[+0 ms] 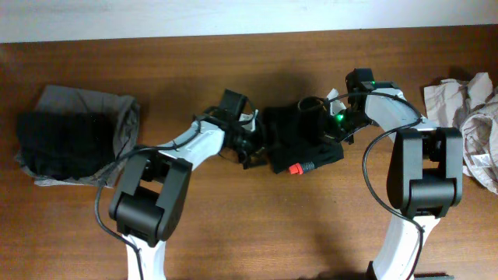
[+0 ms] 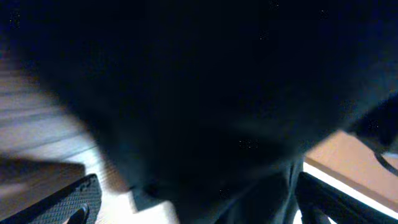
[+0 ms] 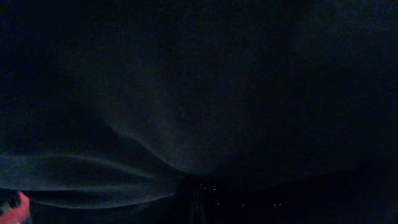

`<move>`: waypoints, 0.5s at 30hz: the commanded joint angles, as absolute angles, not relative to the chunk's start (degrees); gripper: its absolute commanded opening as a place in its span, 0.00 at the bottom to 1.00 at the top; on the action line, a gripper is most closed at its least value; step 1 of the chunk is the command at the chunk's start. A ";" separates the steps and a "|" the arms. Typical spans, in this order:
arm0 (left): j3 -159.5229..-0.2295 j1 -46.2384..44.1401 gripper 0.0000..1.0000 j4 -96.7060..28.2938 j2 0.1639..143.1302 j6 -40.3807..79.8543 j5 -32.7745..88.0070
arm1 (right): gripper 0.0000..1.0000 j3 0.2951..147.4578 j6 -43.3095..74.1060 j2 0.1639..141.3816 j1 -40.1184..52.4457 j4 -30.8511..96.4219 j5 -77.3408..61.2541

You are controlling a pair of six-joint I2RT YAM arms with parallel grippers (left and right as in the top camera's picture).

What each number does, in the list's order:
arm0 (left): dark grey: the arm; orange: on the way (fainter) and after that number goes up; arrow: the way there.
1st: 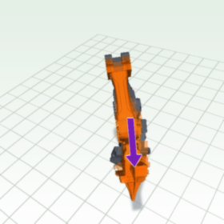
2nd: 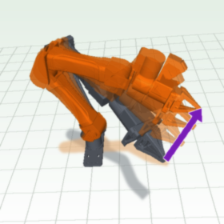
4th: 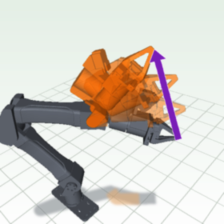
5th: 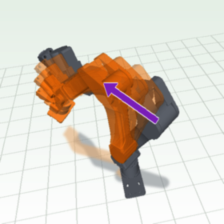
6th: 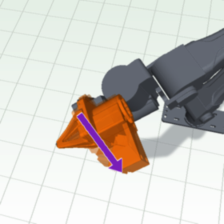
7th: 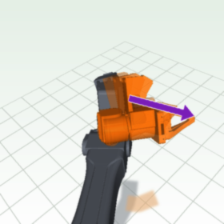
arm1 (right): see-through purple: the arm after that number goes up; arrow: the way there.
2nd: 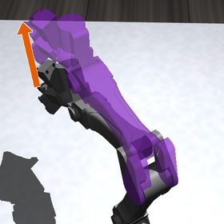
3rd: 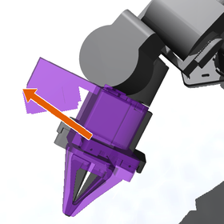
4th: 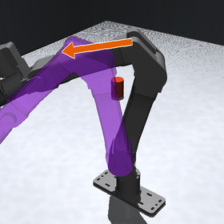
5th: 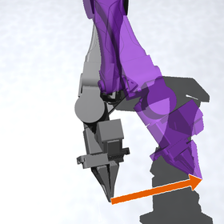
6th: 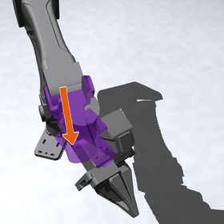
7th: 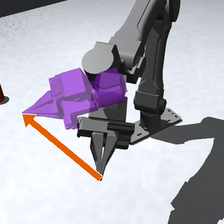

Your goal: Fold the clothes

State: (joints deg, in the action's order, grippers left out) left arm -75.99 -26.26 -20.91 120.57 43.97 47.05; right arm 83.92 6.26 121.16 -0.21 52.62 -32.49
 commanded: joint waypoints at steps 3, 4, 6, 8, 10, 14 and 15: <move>-75.90 -28.05 0.99 -14.44 122.63 53.49 43.00 | 0.04 83.02 6.74 122.04 0.38 52.66 -32.42; -75.90 -28.14 1.00 -12.73 123.37 55.22 43.03 | 0.04 83.02 6.74 122.04 0.38 52.66 -32.45; -75.90 -28.25 0.99 -10.68 125.05 58.24 43.38 | 0.04 83.02 6.74 122.04 0.38 52.64 -32.58; -75.90 -28.47 0.99 -8.58 127.66 60.86 45.78 | 0.04 83.02 6.74 122.06 0.38 52.62 -32.58; -75.90 -28.93 0.99 -6.13 129.78 62.35 48.53 | 0.04 83.02 6.74 122.04 0.38 52.62 -32.58; -75.92 -30.83 0.99 -1.91 132.86 64.77 51.31 | 0.04 83.02 6.74 122.04 0.45 52.66 -32.58; -75.94 -31.29 0.99 -1.10 133.21 65.19 51.55 | 0.04 83.02 6.72 122.06 0.49 52.66 -32.58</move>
State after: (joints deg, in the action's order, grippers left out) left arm -77.28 -28.51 -1.48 127.26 61.73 52.25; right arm 83.77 6.33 121.16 -0.21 52.58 -32.45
